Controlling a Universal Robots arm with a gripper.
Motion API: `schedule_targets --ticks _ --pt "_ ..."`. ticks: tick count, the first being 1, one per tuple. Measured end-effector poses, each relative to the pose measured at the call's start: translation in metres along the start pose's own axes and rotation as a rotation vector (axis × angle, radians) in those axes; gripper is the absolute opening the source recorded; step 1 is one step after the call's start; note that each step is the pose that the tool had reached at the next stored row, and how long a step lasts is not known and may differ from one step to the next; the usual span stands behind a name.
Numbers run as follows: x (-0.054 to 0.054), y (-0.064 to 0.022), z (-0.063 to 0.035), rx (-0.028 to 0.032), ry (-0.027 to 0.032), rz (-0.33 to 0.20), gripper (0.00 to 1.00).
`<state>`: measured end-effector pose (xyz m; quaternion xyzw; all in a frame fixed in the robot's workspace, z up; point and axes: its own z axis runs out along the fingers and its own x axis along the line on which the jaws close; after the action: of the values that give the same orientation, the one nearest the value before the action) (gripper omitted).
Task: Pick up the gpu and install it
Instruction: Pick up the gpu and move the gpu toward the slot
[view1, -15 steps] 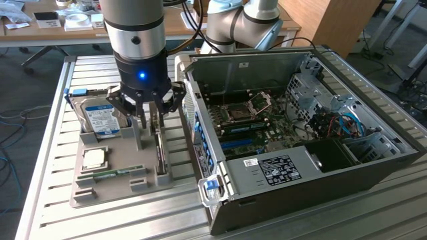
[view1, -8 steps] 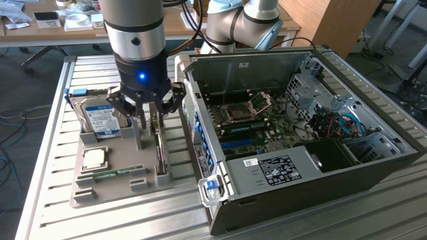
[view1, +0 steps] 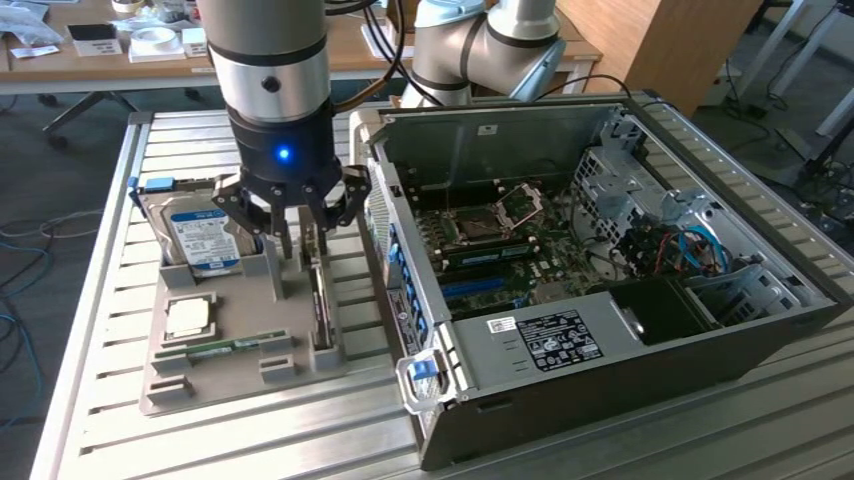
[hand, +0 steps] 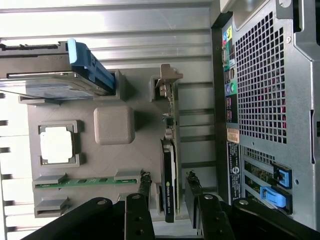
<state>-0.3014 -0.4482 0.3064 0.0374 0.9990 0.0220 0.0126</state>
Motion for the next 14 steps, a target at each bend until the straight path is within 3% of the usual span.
schedule_targets --ticks 14 --pt "0.0003 -0.0001 0.0014 0.0000 0.0001 0.000 0.42"
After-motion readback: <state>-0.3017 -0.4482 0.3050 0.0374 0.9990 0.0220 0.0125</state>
